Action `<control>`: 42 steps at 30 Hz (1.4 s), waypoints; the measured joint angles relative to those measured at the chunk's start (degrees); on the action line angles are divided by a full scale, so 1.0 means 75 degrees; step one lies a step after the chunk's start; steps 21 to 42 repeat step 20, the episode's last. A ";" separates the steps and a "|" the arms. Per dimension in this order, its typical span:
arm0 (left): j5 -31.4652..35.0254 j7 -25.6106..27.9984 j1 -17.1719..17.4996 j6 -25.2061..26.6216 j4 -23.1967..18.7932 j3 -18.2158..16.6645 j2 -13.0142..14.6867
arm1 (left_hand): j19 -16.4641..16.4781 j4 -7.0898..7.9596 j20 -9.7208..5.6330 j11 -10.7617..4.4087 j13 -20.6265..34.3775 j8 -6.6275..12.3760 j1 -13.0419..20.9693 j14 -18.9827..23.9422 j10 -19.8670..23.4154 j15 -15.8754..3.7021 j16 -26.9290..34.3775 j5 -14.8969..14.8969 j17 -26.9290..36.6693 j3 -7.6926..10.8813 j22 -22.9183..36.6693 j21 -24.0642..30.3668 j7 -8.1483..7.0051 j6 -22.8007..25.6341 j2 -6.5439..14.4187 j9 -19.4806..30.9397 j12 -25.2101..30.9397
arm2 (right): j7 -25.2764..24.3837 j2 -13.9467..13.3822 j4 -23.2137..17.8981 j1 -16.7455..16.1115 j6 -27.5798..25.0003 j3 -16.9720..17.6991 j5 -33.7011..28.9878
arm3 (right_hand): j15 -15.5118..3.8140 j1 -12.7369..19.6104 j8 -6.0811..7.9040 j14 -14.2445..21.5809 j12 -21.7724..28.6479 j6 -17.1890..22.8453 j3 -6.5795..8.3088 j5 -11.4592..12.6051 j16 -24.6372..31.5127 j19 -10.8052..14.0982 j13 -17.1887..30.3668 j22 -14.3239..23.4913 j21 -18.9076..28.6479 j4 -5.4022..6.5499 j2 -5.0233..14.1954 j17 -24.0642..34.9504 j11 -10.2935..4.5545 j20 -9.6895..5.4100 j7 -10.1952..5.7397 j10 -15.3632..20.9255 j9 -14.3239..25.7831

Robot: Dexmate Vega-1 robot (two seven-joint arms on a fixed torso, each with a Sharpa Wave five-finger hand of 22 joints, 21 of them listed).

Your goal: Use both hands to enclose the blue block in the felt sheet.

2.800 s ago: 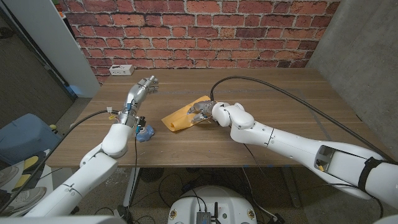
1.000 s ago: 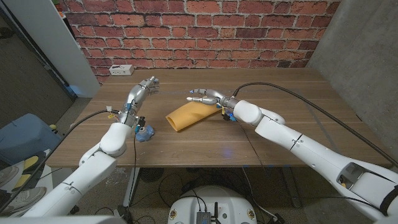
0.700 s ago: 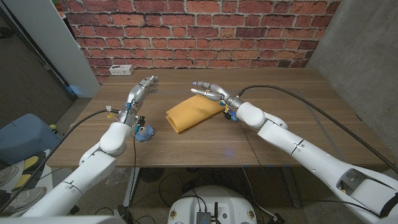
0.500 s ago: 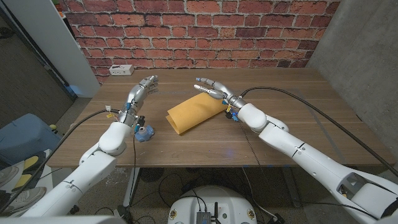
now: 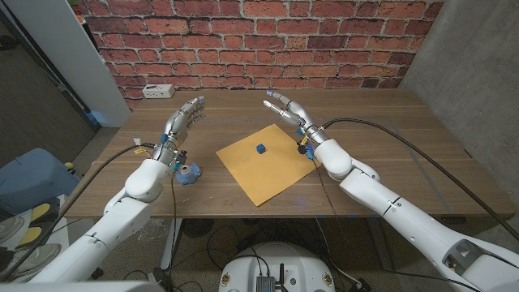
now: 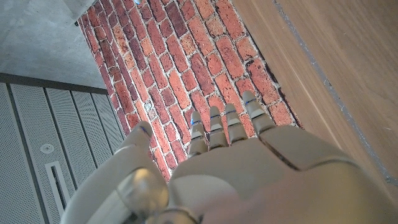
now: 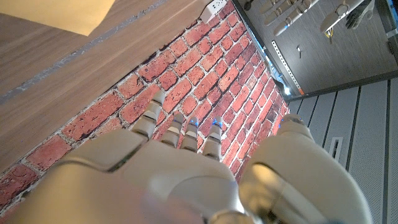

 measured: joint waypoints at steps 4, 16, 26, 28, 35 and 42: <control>-0.0287 -0.0320 -0.0115 -0.0125 0.0254 0.0027 -0.0037 | -0.0069 0.0000 -0.0069 -0.0012 -0.0054 -0.0059 0.0009 -0.0087 -0.0075 -0.0004 0.0000 0.0000 -0.0001 0.0000 0.0000 -0.0059 0.0000 0.0000 0.0082 -0.0065 0.0000 | -0.0231 0.0041 -0.0087 -0.0165 0.0128 0.0116 0.0030 | -0.0029 0.0030 0.0000 0.0030 0.0000 0.0040 0.0031 0.0018 0.0000 0.0045 0.0000 0.0000 0.0000 -0.0031 0.0030 0.0000 -0.0069 0.0045 -0.0011 0.0069 -0.0018; -0.1227 -0.1237 -0.0421 -0.0383 0.0949 0.0080 -0.0173 | -0.0300 0.0125 -0.0246 -0.0054 -0.0357 -0.0392 0.0090 -0.0510 -0.0218 -0.0118 0.0000 0.0000 -0.0035 0.0371 0.0001 -0.0242 0.0120 -0.0004 0.0753 -0.0340 -0.0059 | -0.1225 0.0241 -0.0379 -0.0977 0.0580 0.0694 0.0099 | -0.0041 0.0071 0.0000 0.0182 0.0033 0.0249 0.0063 0.0051 0.0046 -0.0067 -0.0035 0.0001 -0.0181 -0.0063 0.0070 -0.0070 -0.0027 0.0020 0.0088 0.0302 -0.0036; -0.1389 -0.1345 -0.0471 -0.0384 0.1048 0.0088 -0.0196 | -0.0318 0.0189 -0.0263 -0.0096 -0.0473 -0.0514 0.0152 -0.0559 -0.0260 -0.0149 0.0000 0.0009 -0.0036 0.0666 0.0001 -0.0275 0.0129 -0.0014 0.0816 -0.0396 -0.0059 | -0.1605 0.0299 -0.0444 -0.1199 0.0627 0.0855 0.0020 | 0.0006 0.0071 0.0000 0.0135 0.0033 0.0383 0.0063 0.0110 0.0046 -0.0672 -0.0036 0.0001 -0.0528 -0.0063 0.0070 -0.0105 0.0001 0.0057 0.0139 0.0410 -0.0036; -0.1389 -0.1345 -0.0471 -0.0384 0.1048 0.0088 -0.0196 | -0.0318 0.0189 -0.0263 -0.0096 -0.0473 -0.0514 0.0152 -0.0559 -0.0260 -0.0149 0.0000 0.0009 -0.0036 0.0666 0.0001 -0.0275 0.0129 -0.0014 0.0816 -0.0396 -0.0059 | -0.1605 0.0299 -0.0444 -0.1199 0.0627 0.0855 0.0020 | 0.0006 0.0071 0.0000 0.0135 0.0033 0.0383 0.0063 0.0110 0.0046 -0.0672 -0.0036 0.0001 -0.0528 -0.0063 0.0070 -0.0105 0.0001 0.0057 0.0139 0.0410 -0.0036; -0.1389 -0.1345 -0.0471 -0.0384 0.1048 0.0088 -0.0196 | -0.0318 0.0189 -0.0263 -0.0096 -0.0473 -0.0514 0.0152 -0.0559 -0.0260 -0.0149 0.0000 0.0009 -0.0036 0.0666 0.0001 -0.0275 0.0129 -0.0014 0.0816 -0.0396 -0.0059 | -0.1605 0.0299 -0.0444 -0.1199 0.0627 0.0855 0.0020 | 0.0006 0.0071 0.0000 0.0135 0.0033 0.0383 0.0063 0.0110 0.0046 -0.0672 -0.0036 0.0001 -0.0528 -0.0063 0.0070 -0.0105 0.0001 0.0057 0.0139 0.0410 -0.0036; -0.1389 -0.1345 -0.0471 -0.0384 0.1048 0.0088 -0.0196 | -0.0318 0.0189 -0.0263 -0.0096 -0.0473 -0.0514 0.0152 -0.0559 -0.0260 -0.0149 0.0000 0.0009 -0.0036 0.0666 0.0001 -0.0275 0.0129 -0.0014 0.0816 -0.0396 -0.0059 | -0.1605 0.0299 -0.0444 -0.1199 0.0627 0.0855 0.0020 | 0.0006 0.0071 0.0000 0.0135 0.0033 0.0383 0.0063 0.0110 0.0046 -0.0672 -0.0036 0.0001 -0.0528 -0.0063 0.0070 -0.0105 0.0001 0.0057 0.0139 0.0410 -0.0036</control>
